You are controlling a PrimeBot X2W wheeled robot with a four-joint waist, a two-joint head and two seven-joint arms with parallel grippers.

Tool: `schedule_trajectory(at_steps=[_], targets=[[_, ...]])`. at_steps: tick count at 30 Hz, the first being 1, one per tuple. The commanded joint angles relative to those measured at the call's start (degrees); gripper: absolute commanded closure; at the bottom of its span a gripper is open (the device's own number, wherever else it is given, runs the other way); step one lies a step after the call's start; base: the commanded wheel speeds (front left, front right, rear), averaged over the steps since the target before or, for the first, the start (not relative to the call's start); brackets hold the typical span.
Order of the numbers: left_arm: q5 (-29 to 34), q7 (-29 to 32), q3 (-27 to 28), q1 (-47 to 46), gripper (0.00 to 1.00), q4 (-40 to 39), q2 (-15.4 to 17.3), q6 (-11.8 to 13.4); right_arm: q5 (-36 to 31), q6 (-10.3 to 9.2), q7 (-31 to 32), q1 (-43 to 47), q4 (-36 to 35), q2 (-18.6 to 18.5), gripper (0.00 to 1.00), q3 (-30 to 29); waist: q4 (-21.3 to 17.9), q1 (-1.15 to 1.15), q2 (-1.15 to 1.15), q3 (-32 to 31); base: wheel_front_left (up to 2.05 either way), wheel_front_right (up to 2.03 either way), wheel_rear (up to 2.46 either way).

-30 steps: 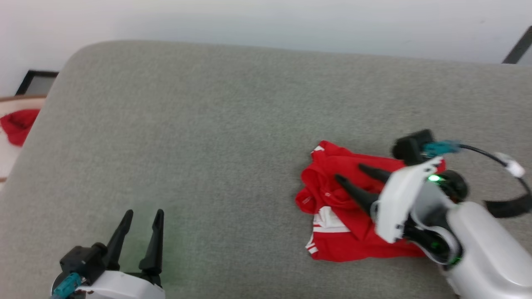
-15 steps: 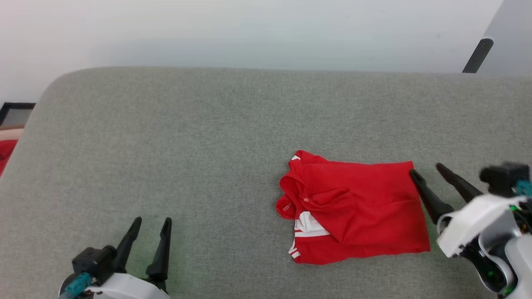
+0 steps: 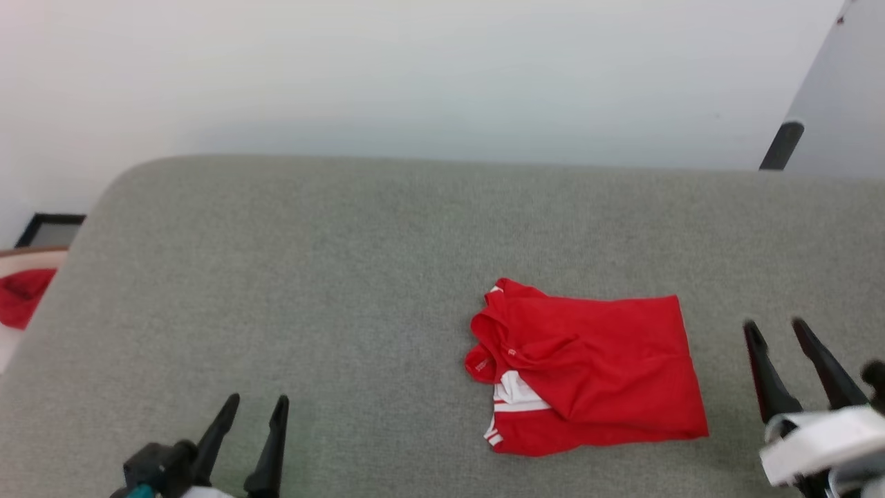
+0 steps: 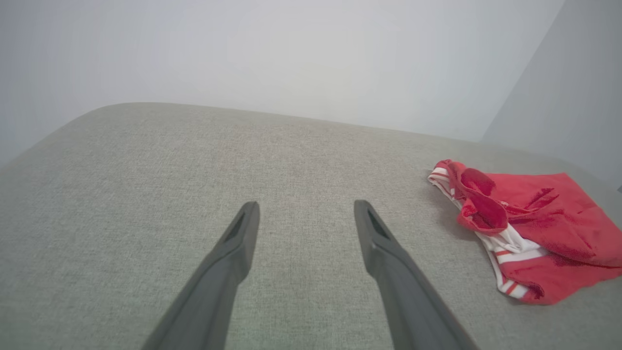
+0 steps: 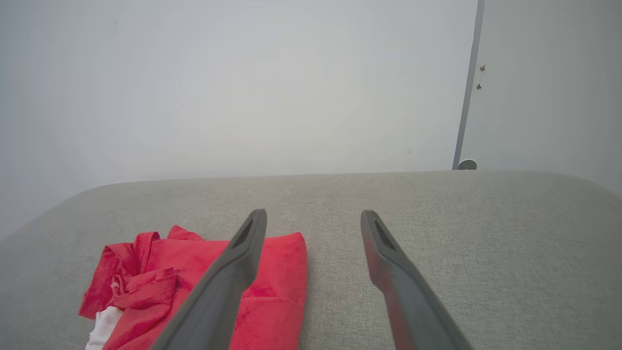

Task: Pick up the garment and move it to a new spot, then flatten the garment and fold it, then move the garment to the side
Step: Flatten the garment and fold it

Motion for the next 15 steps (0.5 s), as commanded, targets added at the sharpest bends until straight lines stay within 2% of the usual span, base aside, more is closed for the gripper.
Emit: schedule_trajectory(at_steps=[1,15], targets=[[0.80,0.03,0.14,1.63,0.00,-0.99,0.27,0.03,-1.09,-0.04,-0.33,2.60,-1.25,0.51,0.00,-1.67,0.69,0.00,0.00,-2.22,0.00,0.00,0.00],[3.60,0.03,4.84,13.02,0.00,-10.10,-0.70,0.44,-3.46,-0.04,3.18,18.18,-12.70,5.70,0.00,-12.42,1.16,0.00,0.00,-4.56,0.00,0.00,0.00]])
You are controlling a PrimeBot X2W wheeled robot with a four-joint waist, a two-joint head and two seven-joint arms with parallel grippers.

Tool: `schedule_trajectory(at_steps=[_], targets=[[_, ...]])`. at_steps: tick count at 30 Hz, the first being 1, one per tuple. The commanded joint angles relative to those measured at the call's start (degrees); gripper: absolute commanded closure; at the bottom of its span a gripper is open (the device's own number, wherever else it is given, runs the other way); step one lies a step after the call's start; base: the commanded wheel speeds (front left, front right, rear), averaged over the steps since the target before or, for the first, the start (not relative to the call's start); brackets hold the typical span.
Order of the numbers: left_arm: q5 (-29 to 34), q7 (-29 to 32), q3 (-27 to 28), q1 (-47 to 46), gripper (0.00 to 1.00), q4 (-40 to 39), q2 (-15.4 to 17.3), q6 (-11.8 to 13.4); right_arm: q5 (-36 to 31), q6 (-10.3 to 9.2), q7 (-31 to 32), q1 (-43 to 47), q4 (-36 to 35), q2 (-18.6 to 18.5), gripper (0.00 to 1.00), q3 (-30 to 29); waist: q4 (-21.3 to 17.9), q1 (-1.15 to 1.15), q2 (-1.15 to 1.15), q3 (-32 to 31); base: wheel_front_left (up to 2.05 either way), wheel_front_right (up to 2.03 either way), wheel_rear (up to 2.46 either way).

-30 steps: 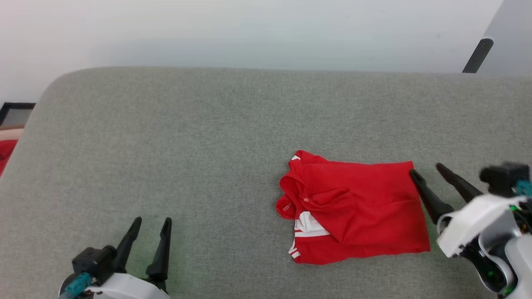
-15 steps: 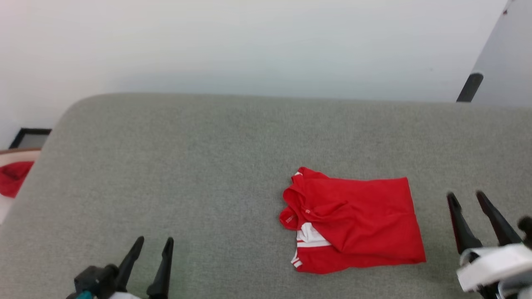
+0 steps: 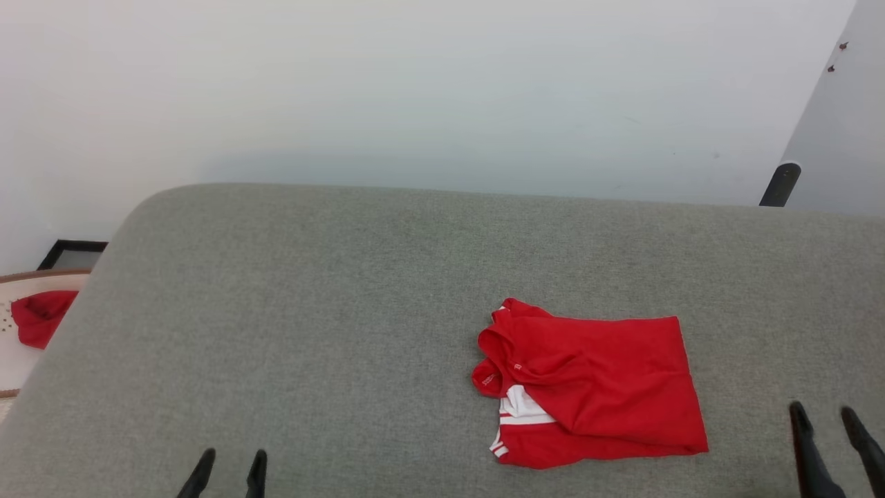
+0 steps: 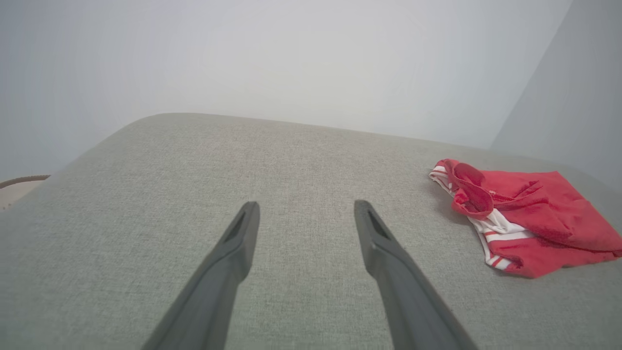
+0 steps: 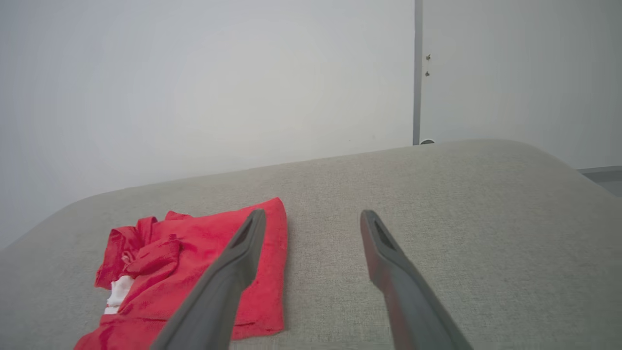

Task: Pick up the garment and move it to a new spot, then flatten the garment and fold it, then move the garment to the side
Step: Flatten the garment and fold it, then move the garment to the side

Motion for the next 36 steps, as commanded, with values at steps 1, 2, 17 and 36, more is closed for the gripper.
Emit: schedule_trajectory(at_steps=[1,2,17,36], targets=[[0.58,0.03,0.52,1.50,0.00,-1.19,-0.17,0.24,-0.55,-0.04,0.86,1.97,-1.81,0.53,0.00,-1.59,0.09,0.00,0.00,0.05,0.00,0.00,0.00],[0.64,0.02,0.70,1.92,0.00,-1.62,-0.26,0.24,-0.68,-0.04,1.27,2.63,-2.66,0.78,0.00,-2.06,0.10,0.00,0.00,0.10,0.00,0.00,0.00],[0.63,0.03,0.37,2.18,0.00,-2.53,-0.28,0.13,-1.74,-0.04,4.63,3.97,-7.24,2.99,0.00,-2.88,0.46,0.00,0.00,0.49,0.00,0.00,0.00],[0.45,0.03,-0.25,-2.03,0.00,-2.46,-2.20,-0.05,-0.62,-0.04,24.10,-12.36,-1.25,-2.29,0.00,5.39,2.10,0.00,0.00,6.46,0.00,0.00,0.00]])
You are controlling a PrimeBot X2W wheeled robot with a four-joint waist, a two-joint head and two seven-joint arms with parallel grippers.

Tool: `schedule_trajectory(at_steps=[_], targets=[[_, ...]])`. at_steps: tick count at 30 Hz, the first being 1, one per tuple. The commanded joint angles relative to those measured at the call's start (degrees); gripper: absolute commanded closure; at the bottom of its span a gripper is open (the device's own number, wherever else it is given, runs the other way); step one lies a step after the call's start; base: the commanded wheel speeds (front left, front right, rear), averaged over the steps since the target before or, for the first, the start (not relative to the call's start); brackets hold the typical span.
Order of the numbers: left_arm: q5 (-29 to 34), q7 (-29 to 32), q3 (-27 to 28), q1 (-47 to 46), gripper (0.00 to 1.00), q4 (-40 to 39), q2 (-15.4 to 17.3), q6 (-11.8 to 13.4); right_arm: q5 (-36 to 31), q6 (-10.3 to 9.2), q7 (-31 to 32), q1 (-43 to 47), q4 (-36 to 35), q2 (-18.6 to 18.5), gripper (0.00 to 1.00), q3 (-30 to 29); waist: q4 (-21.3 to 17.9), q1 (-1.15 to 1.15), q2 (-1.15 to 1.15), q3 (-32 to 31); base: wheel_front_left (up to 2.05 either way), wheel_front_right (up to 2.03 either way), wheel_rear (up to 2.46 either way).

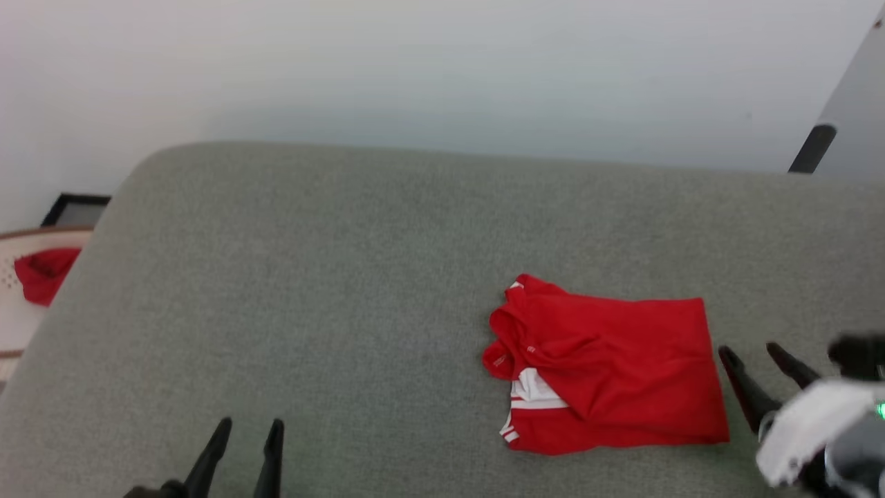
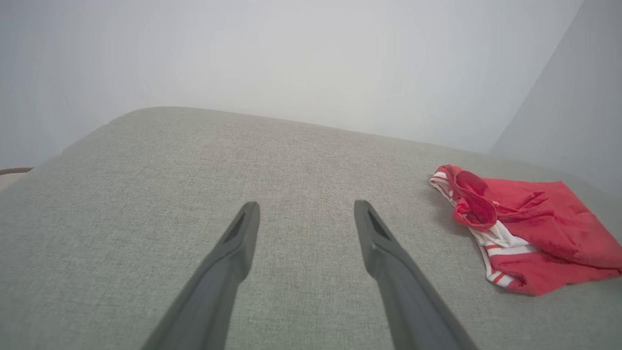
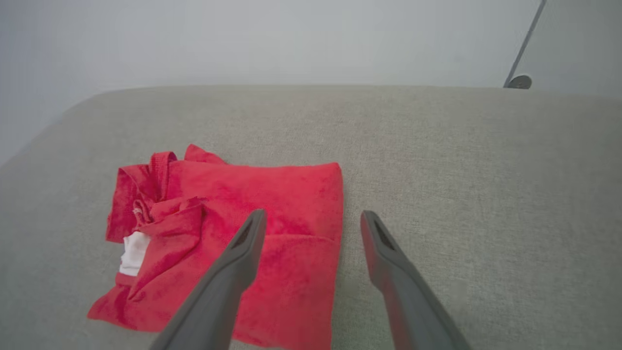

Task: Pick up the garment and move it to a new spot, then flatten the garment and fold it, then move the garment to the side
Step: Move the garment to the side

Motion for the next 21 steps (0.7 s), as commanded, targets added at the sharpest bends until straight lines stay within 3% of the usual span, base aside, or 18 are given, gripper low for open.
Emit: schedule_trajectory(at_steps=[1,7,10,17,21], targets=[[0.05,0.03,-0.30,-1.25,0.00,0.23,-0.29,-0.07,0.65,-0.03,3.58,-3.16,0.96,-0.55,0.00,0.31,0.92,0.00,0.00,2.48,0.00,0.00,0.00],[-0.29,0.03,-1.17,-4.92,0.00,0.99,-0.68,-0.16,2.21,-0.03,25.46,-11.89,7.45,-2.83,0.00,1.55,2.62,0.00,0.00,6.15,0.00,0.00,0.00],[-0.70,0.03,-2.17,-6.61,0.00,1.24,-0.64,-0.19,2.06,-0.03,33.34,-15.12,8.99,-3.31,0.00,0.73,3.72,0.00,0.00,7.93,0.00,0.00,0.00],[-2.00,0.03,-4.52,-10.32,0.00,1.87,-0.61,-0.20,-0.98,-0.02,42.10,-17.78,11.48,-1.38,0.00,0.02,5.94,0.00,0.00,12.20,0.00,0.00,0.00],[-2.46,0.03,-5.75,-12.14,0.00,2.52,-0.65,-0.21,-1.12,0.01,43.51,-16.90,11.78,-0.10,0.00,0.82,6.57,0.00,0.00,13.66,0.00,0.00,0.00]])
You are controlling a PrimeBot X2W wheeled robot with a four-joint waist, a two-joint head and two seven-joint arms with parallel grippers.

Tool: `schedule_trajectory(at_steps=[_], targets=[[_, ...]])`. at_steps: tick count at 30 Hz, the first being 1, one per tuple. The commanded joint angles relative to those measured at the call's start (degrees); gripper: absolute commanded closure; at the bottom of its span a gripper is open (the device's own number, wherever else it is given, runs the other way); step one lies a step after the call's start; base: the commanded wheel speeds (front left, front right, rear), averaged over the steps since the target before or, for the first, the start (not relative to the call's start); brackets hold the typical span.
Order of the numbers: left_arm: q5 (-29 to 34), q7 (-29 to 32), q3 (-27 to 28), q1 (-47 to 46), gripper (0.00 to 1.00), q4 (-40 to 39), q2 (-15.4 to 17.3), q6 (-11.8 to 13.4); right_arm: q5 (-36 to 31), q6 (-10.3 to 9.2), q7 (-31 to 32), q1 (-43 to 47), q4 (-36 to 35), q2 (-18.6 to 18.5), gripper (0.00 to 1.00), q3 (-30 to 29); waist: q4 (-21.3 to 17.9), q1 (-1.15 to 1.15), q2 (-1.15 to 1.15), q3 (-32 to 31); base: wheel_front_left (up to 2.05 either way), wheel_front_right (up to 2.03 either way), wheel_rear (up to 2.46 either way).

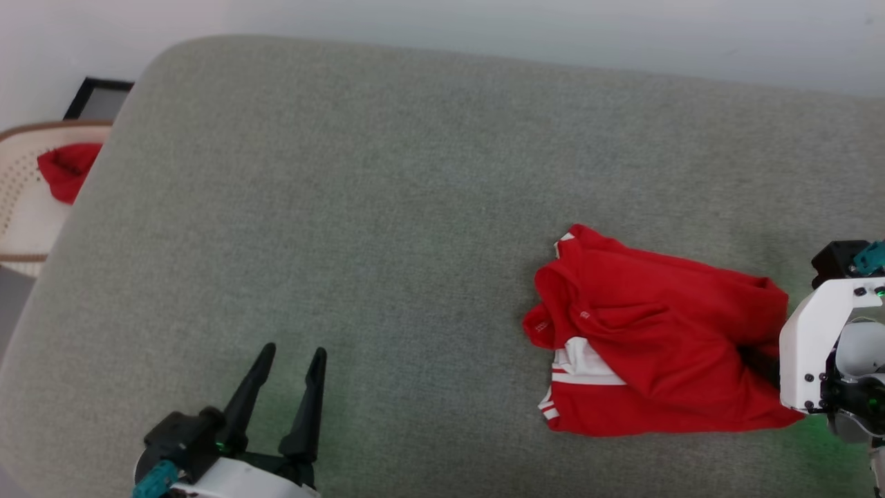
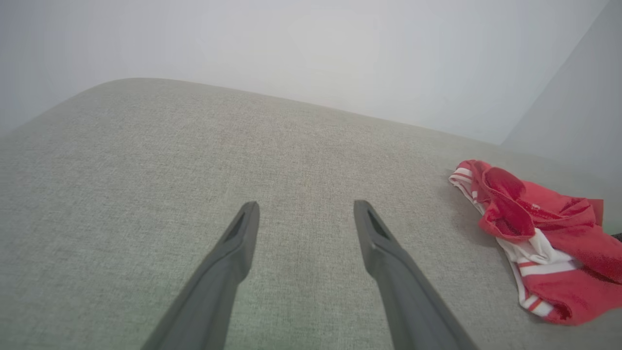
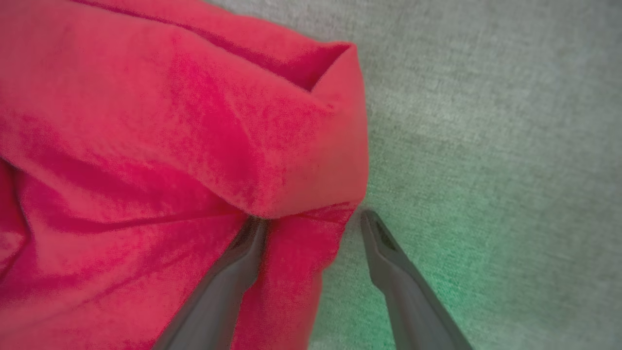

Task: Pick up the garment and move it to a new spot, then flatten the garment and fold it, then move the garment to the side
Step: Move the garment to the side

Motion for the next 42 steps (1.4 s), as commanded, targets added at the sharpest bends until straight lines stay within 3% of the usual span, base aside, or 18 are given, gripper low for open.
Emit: schedule_trajectory(at_steps=[1,3,15,26,32,42], targets=[[-0.33,0.03,-0.54,-1.06,0.00,0.36,0.04,-0.11,-0.03,0.05,0.20,1.55,1.48,2.20,0.18,1.44,1.45,0.00,0.00,1.89,0.00,0.00,0.00],[-0.43,0.03,-0.74,-1.56,0.00,0.78,0.22,-0.11,0.34,0.07,-1.50,1.88,0.68,2.75,1.00,1.18,1.39,0.00,0.00,2.06,0.00,0.00,0.00],[1.48,0.03,-1.70,-3.56,0.00,-1.24,2.07,-0.06,2.43,0.01,-12.47,3.10,-5.36,0.71,1.00,-3.03,-5.64,0.00,0.00,1.75,0.00,0.00,0.00],[1.52,0.03,-7.02,-11.13,0.00,-7.60,6.62,-0.05,1.12,0.01,-16.39,3.90,-9.40,-1.91,1.00,-15.46,-13.83,0.00,0.00,6.35,0.00,0.00,0.00],[1.21,0.03,-7.71,-16.81,0.00,-8.20,9.99,-0.05,-3.70,0.01,-20.60,0.74,-7.21,-4.44,1.00,-19.03,-16.69,0.00,0.00,9.76,0.00,0.00,0.00],[2.63,0.03,-8.46,-27.25,0.00,-9.95,14.08,-0.05,-11.86,0.01,-25.17,-8.69,-0.93,-10.95,1.00,-20.01,-17.15,0.00,0.00,15.75,0.00,0.00,0.00]])
